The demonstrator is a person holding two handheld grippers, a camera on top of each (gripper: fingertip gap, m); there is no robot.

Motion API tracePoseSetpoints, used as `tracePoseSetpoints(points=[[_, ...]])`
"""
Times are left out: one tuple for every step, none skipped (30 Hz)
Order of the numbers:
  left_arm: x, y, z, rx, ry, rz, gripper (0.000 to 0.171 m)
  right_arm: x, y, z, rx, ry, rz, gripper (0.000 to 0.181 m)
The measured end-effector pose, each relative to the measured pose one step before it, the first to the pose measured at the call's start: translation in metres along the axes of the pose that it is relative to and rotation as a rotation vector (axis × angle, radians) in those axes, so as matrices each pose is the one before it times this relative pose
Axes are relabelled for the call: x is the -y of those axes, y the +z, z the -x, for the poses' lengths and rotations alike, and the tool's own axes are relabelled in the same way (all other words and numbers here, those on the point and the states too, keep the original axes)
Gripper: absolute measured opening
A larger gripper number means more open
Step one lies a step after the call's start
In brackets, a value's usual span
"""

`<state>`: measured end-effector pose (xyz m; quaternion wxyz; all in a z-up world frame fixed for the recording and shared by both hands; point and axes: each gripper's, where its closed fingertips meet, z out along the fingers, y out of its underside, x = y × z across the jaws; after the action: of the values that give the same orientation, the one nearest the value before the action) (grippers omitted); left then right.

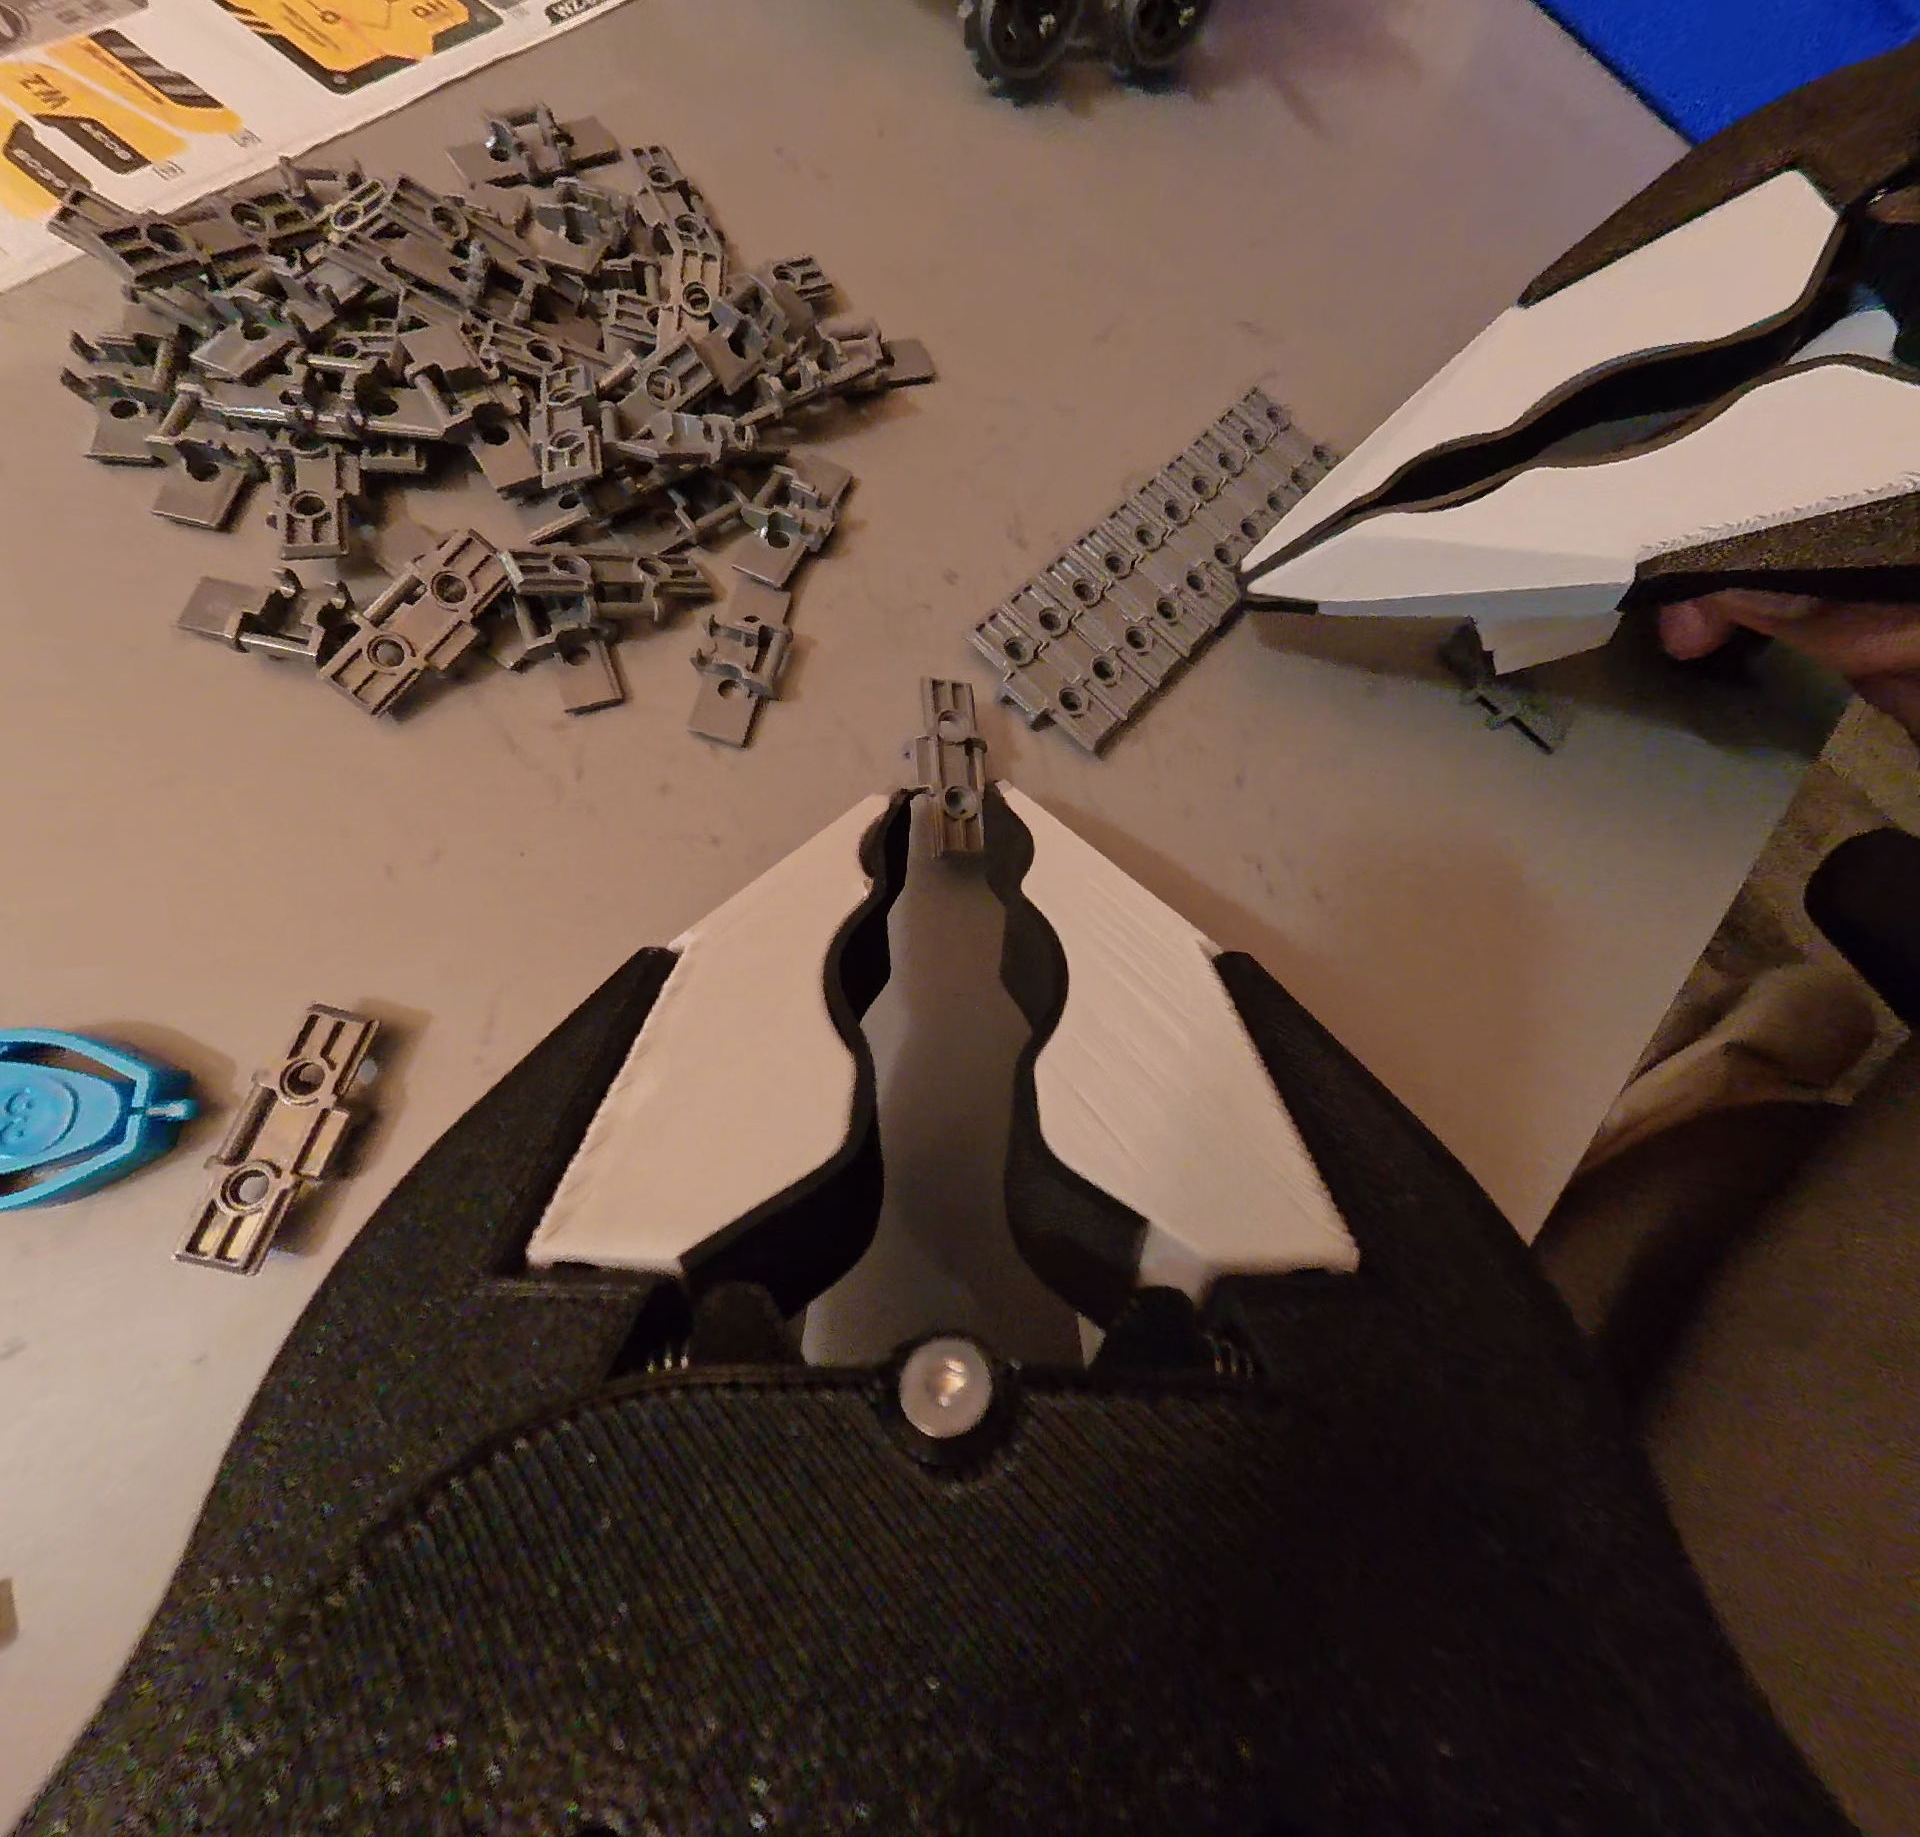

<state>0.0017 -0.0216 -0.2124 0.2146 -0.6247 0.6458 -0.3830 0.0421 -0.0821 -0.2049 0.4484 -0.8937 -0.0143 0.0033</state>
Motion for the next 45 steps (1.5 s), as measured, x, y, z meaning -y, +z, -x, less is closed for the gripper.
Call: tracePoseSetpoints(points=[[-0.00001, 0.00007, -0.00016, -0.0031, -0.0023, 0.00068, 0.011, -0.00101, -0.00052, -0.00088, 0.0034, 0.0073, 0.0012, 0.000], [0.00003, -0.00001, -0.00011, -0.0012, -0.0006, -0.00015, 0.011, -0.00079, -0.00008, -0.00004, 0.0089, 0.0087, 0.0013, 0.000], [0.00014, -0.00021, -0.00008, 0.0005, 0.0016, -0.00137, 0.011, -0.00053, 0.00012, 0.00010, 0.0091, 0.0091, 0.0019, 0.000], [0.00017, -0.00007, -0.00009, 0.0017, 0.0031, -0.00133, 0.011, -0.00031, 0.00022, -0.00035, 0.0057, 0.0082, 0.0018, 0.000], [0.00003, -0.00009, -0.00019, 0.0020, 0.0039, -0.00041, 0.011, -0.00031, 0.00052, -0.00013, 0.0058, 0.0056, 0.0031, 0.000], [-0.00005, 0.00004, -0.00022, 0.0022, 0.0040, 0.00005, 0.011, -0.00048, 0.00060, 0.00015, 0.0054, 0.0034, 0.0041, 0.000], [0.00000, 0.00008, -0.00010, 0.0026, 0.0034, 0.00021, 0.011, -0.00058, 0.00048, 0.00012, 0.0028, 0.0009, 0.0040, 0.000], [-0.00015, 0.00005, -0.00001, 0.0020, 0.0029, 0.00084, 0.011, -0.00025, 0.00028, 0.00014, 0.0006, -0.0017, 0.0024, 0.000], [-0.00010, 0.00014, -0.00005, 0.0013, 0.0019, 0.00146, 0.011, -0.00007, 0.00000, 0.00020, -0.0007, -0.0030, 0.0004, 0.000], [-0.00025, 0.00021, 0.00002, 0.0008, 0.0006, 0.00156, 0.011, 0.00015, -0.00028, 0.00007, -0.0025, -0.0029, -0.0018, 0.000], [0.00002, 0.00003, 0.00011, 0.0002, -0.0004, 0.00039, 0.011, 0.00025, -0.00050, -0.00023, -0.0030, -0.0021, -0.0032, 0.000], [0.00009, 0.00000, 0.00002, -0.0007, -0.0011, -0.00057, 0.011, 0.00044, -0.00052, -0.00031, -0.0023, -0.0005, -0.0039, 0.000], [0.00010, -0.00012, 0.00017, -0.0010, -0.0023, -0.00096, 0.011, 0.00013, -0.00050, -0.00049, -0.0015, 0.0013, -0.0028, 0.000], [0.00014, -0.00010, 0.00022, -0.0015, -0.0036, -0.00073, 0.011, -0.00063, -0.00020, -0.00090, -0.0025, 0.0007, 0.0030, 0.000], [0.00004, -0.00010, 0.00019, -0.0017, -0.0038, -0.00100, 0.011, -0.00151, 0.00020, -0.00149, -0.0060, -0.0002, 0.0081, 0.000], [0.00026, -0.00017, 0.00015, -0.0013, -0.0031, -0.00151, 0.010, -0.00155, 0.00019, -0.00155, -0.0073, -0.0013, 0.0084, 0.000], [0.00014, -0.00008, 0.00009, -0.0011, -0.0018, -0.00125, 0.010, -0.00070, -0.00025, -0.00089, -0.0041, -0.0017, 0.0030, 0.000], [0.00009, -0.00017, 0.00003, 0.0000, -0.0003, -0.00095, 0.010, 0.00011, -0.00073, -0.00058, -0.0018, 0.0006, -0.0035, 0.000], [0.00000, 0.00005, -0.00001, 0.0009, 0.0009, -0.00011, 0.011, 0.00036, -0.00117, -0.00141, -0.0061, 0.0043, -0.0058, 0.000], [-0.00011, 0.00007, 0.00001, 0.0013, 0.0014, 0.00110, 0.011, -0.00017, -0.00125, -0.00191, -0.0074, 0.0058, -0.0044, 0.000], [-0.00019, 0.00017, 0.00009, 0.0017, 0.0015, 0.00155, 0.011, -0.00043, -0.00118, -0.00183, -0.0058, 0.0069, -0.0022, 0.000], [-0.00027, 0.00027, 0.00005, 0.0013, 0.0012, 0.00207, 0.011, -0.00057, -0.00091, -0.00150, -0.0016, 0.0076, -0.0008, 0.000], [-0.00028, 0.00024, 0.00003, 0.0007, 0.0008, 0.00219, 0.011, -0.00065, -0.00076, -0.00092, 0.0020, 0.0072, 0.0002, 0.000], [-0.00026, 0.00018, 0.00000, 0.0001, 0.0002, 0.00161, 0.011, -0.00040, -0.00044, -0.00052, 0.0027, 0.0060, 0.0001, 0.000], [-0.00010, 0.00014, -0.00003, -0.0004, -0.0003, 0.00107, 0.011, -0.00026, -0.00021, -0.00032, 0.0029, 0.0040, 0.0003, 0.000], [0.00000, -0.00003, 0.00000, -0.0003, -0.0007, 0.00007, 0.011, -0.00021, -0.00003, 0.00000, 0.0027, 0.0018, 0.0011, 0.000], [0.00007, -0.00002, 0.00002, -0.0007, -0.0010, -0.00040, 0.011, -0.00033, 0.00003, -0.00004, 0.0005, -0.0001, 0.0013, 0.000], [-0.00001, -0.00010, 0.00002, -0.0006, -0.0011, -0.00029, 0.011, -0.00002, -0.00015, -0.00011, -0.0015, -0.0014, 0.0002, 0.000], [0.00007, -0.00002, 0.00012, -0.0001, -0.0008, -0.00040, 0.010, -0.00017, -0.00022, -0.00035, -0.0034, -0.0024, -0.0002, 0.000], [0.00000, -0.00009, 0.00014, 0.0002, -0.0010, -0.00038, 0.010, -0.00026, -0.00057, -0.00079, -0.0060, -0.0020, -0.0007, 0.000], [0.00012, -0.00013, 0.00030, 0.0006, -0.0021, -0.00160, 0.010, -0.00037, -0.00068, -0.00107, -0.0065, -0.0006, -0.0003, 0.000], [0.00038, -0.00036, 0.00051, 0.0011, -0.0035, -0.00309, 0.010, -0.00045, -0.00063, -0.00116, -0.0047, 0.0017, -0.0001, 0.000], [0.00036, -0.00032, 0.00059, 0.0009, -0.0048, -0.00339, 0.010, -0.00034, -0.00058, -0.00089, -0.0012, 0.0042, -0.0007, 0.000], [0.00037, -0.00033, 0.00057, -0.0003, -0.0057, -0.00281, 0.010, -0.00017, -0.00040, -0.00085, -0.0002, 0.0057, -0.0009, 0.000], [0.00025, -0.00027, 0.00040, -0.0013, -0.0052, -0.00251, 0.010, -0.00015, -0.00015, -0.00101, -0.0009, 0.0061, -0.0002, 0.000], [0.00031, -0.00029, 0.00033, -0.0011, -0.0035, -0.00249, 0.010, -0.00034, -0.00005, -0.00085, -0.0008, 0.0054, 0.0014, 0.000], [0.00019, -0.00022, 0.00004, -0.0006, -0.0016, -0.00194, 0.011, -0.00042, 0.00021, -0.00073, -0.0003, 0.0030, 0.0030, 0.000], [-0.00001, -0.00001, -0.00006, -0.0005, 0.0001, 0.00008, 0.011, -0.00060, 0.00023, -0.00057, -0.0006, 0.0017, 0.0036, 0.000], [-0.00032, 0.00028, -0.00016, 0.0003, 0.0017, 0.00224, 0.011, -0.00033, 0.00031, -0.00015, 0.0015, 0.0019, 0.0027, 0.000], [-0.00049, 0.00044, -0.00008, 0.0013, 0.0028, 0.00369, 0.011, -0.00010, 0.00014, 0.00014, 0.0019, 0.0010, 0.0012, 0.000], [-0.00042, 0.00039, -0.00008, 0.0019, 0.0033, 0.00373, 0.011, 0.00017, -0.00011, -0.00008, 0.0001, 0.0001, -0.0015, 0.000], [-0.00043, 0.00030, -0.00005, 0.0024, 0.0032, 0.00294, 0.011, 0.00040, -0.00034, 0.00001, -0.0004, -0.0003, -0.0034, 0.000], [-0.00027, 0.00021, -0.00002, 0.0023, 0.0028, 0.00191, 0.011, 0.00037, -0.00060, -0.00020, -0.0013, 0.0000, -0.0039, 0.000], [-0.00008, 0.00010, -0.00002, 0.0016, 0.0020, 0.00081, 0.010, 0.00004, -0.00067, -0.00068, -0.0038, -0.0005, -0.0020, 0.000], [0.00011, -0.00004, -0.00004, 0.0008, 0.0010, -0.00082, 0.007, -0.00071, -0.00066, -0.00144, -0.0082, -0.0006, 0.0012, 0.000]])
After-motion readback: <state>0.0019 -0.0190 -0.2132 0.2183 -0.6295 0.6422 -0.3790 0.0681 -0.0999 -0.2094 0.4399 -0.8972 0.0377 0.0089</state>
